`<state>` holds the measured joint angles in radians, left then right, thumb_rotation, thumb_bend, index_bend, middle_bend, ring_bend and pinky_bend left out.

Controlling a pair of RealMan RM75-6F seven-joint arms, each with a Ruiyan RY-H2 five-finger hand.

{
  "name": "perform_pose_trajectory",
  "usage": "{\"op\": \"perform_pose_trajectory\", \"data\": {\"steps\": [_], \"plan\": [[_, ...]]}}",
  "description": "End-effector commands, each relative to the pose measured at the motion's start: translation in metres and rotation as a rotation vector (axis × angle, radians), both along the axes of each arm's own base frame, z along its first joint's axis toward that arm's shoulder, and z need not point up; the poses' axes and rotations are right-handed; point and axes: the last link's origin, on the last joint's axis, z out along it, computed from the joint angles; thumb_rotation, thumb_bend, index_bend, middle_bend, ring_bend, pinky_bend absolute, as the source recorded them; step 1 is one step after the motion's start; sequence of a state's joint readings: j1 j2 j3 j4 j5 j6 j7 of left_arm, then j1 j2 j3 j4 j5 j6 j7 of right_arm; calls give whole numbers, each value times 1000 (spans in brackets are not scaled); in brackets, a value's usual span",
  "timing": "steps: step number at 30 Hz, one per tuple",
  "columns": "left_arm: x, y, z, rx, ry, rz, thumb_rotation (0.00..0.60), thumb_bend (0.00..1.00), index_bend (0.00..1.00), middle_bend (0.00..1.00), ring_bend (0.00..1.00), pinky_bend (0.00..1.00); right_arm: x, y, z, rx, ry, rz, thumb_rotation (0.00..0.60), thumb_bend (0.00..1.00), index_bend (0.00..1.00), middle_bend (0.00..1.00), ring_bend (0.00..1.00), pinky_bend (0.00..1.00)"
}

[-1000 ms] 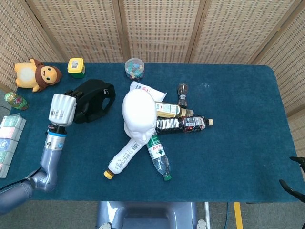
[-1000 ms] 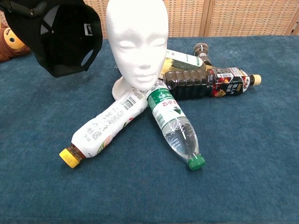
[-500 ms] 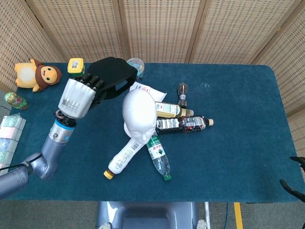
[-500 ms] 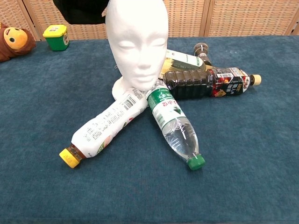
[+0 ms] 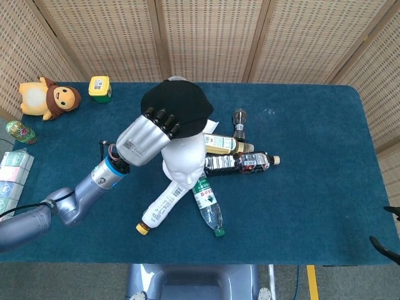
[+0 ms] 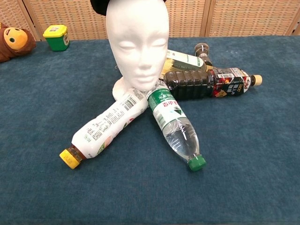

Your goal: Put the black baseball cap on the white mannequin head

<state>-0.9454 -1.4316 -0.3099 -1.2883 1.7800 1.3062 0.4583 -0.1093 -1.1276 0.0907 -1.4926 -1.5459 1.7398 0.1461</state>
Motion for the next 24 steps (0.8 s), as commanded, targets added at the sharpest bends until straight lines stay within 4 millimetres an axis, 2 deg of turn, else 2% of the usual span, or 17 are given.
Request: {"op": "perform_pose_trajectory", "data": {"steps": [1,13,24], "plan": [[5,-9,-8,0,64,-57,600,525,811,633,562,835,-1,0,0,0,-2,-1,600,115,297,355,409,429],[-4,-33,-22,-23,199,-142,600,518,812,635,562,817,-3,0,-1,4,-7,0,600,114,296,355,408,429],[-14,-43,-26,-37,224,-105,600,502,794,634,552,776,-3,0,-1,4,-8,3,600,115,296,355,413,429]]}}
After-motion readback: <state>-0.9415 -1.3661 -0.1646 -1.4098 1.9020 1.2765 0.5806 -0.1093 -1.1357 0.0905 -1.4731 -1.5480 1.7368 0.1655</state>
